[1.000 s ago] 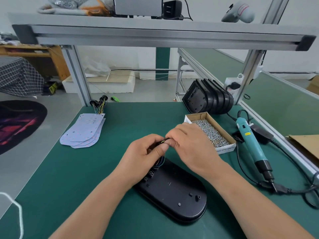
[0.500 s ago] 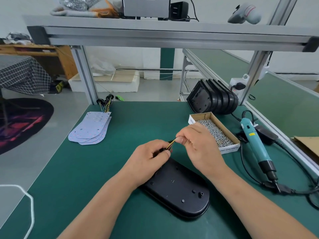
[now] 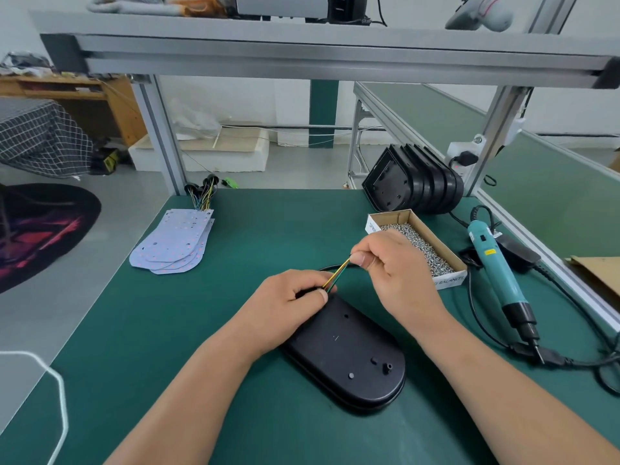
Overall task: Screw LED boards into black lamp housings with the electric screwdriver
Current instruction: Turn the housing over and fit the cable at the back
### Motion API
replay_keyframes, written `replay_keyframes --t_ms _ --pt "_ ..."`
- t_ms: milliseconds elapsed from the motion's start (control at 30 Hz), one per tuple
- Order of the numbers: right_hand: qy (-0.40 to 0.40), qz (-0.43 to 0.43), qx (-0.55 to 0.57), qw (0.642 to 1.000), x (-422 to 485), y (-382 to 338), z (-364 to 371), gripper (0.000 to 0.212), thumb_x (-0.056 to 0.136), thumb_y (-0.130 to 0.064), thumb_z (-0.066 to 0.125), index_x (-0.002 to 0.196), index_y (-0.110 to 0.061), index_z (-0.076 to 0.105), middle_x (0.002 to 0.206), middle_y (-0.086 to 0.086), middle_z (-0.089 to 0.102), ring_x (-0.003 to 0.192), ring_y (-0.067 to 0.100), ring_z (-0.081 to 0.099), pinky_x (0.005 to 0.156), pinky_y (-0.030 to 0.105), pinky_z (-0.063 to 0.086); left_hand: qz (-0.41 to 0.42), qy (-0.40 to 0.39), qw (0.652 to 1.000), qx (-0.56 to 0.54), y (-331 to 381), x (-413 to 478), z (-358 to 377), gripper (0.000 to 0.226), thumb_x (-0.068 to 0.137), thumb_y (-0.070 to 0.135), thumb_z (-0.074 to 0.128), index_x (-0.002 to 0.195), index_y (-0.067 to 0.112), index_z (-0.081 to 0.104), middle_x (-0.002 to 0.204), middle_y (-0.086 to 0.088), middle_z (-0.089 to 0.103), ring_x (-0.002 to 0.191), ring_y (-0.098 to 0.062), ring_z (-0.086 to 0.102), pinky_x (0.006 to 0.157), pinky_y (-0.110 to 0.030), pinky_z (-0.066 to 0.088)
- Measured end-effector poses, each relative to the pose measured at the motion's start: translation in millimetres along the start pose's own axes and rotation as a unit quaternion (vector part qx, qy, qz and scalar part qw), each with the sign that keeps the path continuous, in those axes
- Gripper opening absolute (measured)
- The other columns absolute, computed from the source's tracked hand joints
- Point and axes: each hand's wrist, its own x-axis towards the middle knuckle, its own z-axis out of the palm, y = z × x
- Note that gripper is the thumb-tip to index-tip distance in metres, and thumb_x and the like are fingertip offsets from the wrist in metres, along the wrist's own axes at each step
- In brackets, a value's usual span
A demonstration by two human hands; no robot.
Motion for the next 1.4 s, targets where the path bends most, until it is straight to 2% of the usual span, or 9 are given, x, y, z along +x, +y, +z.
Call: replay_keyframes --t_ms 233,433,500,667,800,933,1067,1267,1400 --pt "0.023 0.011 0.008 1.000 0.2 -2.8 -1.1 0.011 0.096 -0.011 0.069 0.086 -0.014 0.069 0.083 -0.014 0.060 0.086 0.019 0.056 0.079 0.030 0.045 0.002 0.027 1.000 0.002 3.9 1.8 3.8 0.028 0.097 0.026 0.058 0.107 0.046 0.074 0.119 0.027 0.072 0.109 -0.005 0.067 0.098 -0.035 0.054" --pt "-0.006 0.042 0.007 0.999 1.1 0.9 -6.1 0.015 0.100 -0.011 0.069 0.086 -0.018 0.068 0.081 -0.012 0.062 0.085 0.012 0.056 0.077 0.027 0.043 0.042 -0.010 0.998 0.052 3.5 -0.7 -1.3 0.040 0.096 0.027 0.055 0.119 0.058 0.065 0.124 0.030 0.066 0.118 0.004 0.058 0.099 -0.023 0.046" --pt "-0.002 0.075 0.016 0.997 3.3 9.0 -14.6 0.016 0.101 -0.013 0.068 0.086 -0.020 0.067 0.079 -0.011 0.062 0.080 0.009 0.055 0.072 0.025 0.043 0.040 -0.018 0.996 0.071 1.5 -2.5 -4.6 0.047 0.096 0.041 0.059 0.133 0.068 0.054 0.132 0.039 0.060 0.129 0.012 0.050 0.110 -0.019 0.040" --pt "0.005 0.101 -0.002 0.995 2.2 21.3 -23.9 0.016 0.104 -0.021 0.064 0.088 -0.024 0.067 0.086 -0.006 0.065 0.085 0.013 0.057 0.070 0.022 0.043 -0.010 0.011 0.992 0.122 -5.0 -1.9 -9.4 0.080 0.083 0.067 0.059 0.157 0.043 0.043 0.132 0.031 0.058 0.124 0.014 0.049 0.106 -0.015 0.040" --pt "0.014 0.058 -0.079 0.995 2.0 18.7 -20.2 0.016 0.103 -0.018 0.063 0.111 -0.024 0.076 0.103 -0.013 0.068 0.094 0.009 0.060 0.081 0.030 0.052 0.015 0.024 0.979 0.200 3.1 0.3 -6.2 0.074 0.085 0.059 0.059 0.151 0.025 0.057 0.108 0.020 0.065 0.102 -0.002 0.057 0.087 -0.011 0.043" --pt "0.018 -0.125 -0.187 0.974 5.5 11.9 -22.1 0.034 0.093 -0.008 0.062 0.121 -0.020 0.075 0.123 -0.008 0.069 0.115 0.025 0.057 0.104 0.044 0.041 0.009 0.025 0.967 0.254 4.2 1.1 -4.6 0.063 0.088 0.059 0.053 0.138 0.024 0.068 0.100 0.007 0.066 0.109 -0.016 0.051 0.100 -0.036 0.046" --pt "-0.104 -0.194 -0.230 0.948 5.0 6.0 -22.8 0.028 0.092 -0.018 0.066 0.118 -0.024 0.075 0.115 -0.012 0.070 0.112 0.022 0.059 0.114 0.052 0.032 0.006 0.023 0.970 0.243 7.1 1.0 -0.9 0.055 0.088 0.056 0.052 0.130 0.027 0.071 0.100 0.006 0.066 0.109 -0.019 0.049 0.102 -0.041 0.044" --pt "-0.159 -0.166 -0.209 0.950 4.2 1.2 -22.5 0.015 0.102 -0.026 0.066 0.093 -0.016 0.071 0.081 -0.004 0.063 0.082 0.027 0.058 0.080 0.047 0.049 0.010 0.035 0.983 0.178 14.7 1.3 12.9 0.045 0.097 0.041 0.063 0.138 0.025 0.066 0.115 0.011 0.064 0.115 -0.011 0.054 0.104 -0.031 0.044" --pt "-0.172 -0.113 -0.184 0.961 3.6 -6.9 -13.1 0.025 0.106 -0.034 0.060 0.097 -0.014 0.072 0.086 -0.001 0.067 0.084 0.028 0.062 0.076 0.044 0.048 0.003 0.034 0.979 0.202 22.0 5.1 19.8 0.019 0.093 0.034 0.056 0.089 0.017 0.063 0.080 -0.001 0.062 0.086 -0.026 0.057 0.083 -0.046 0.050"
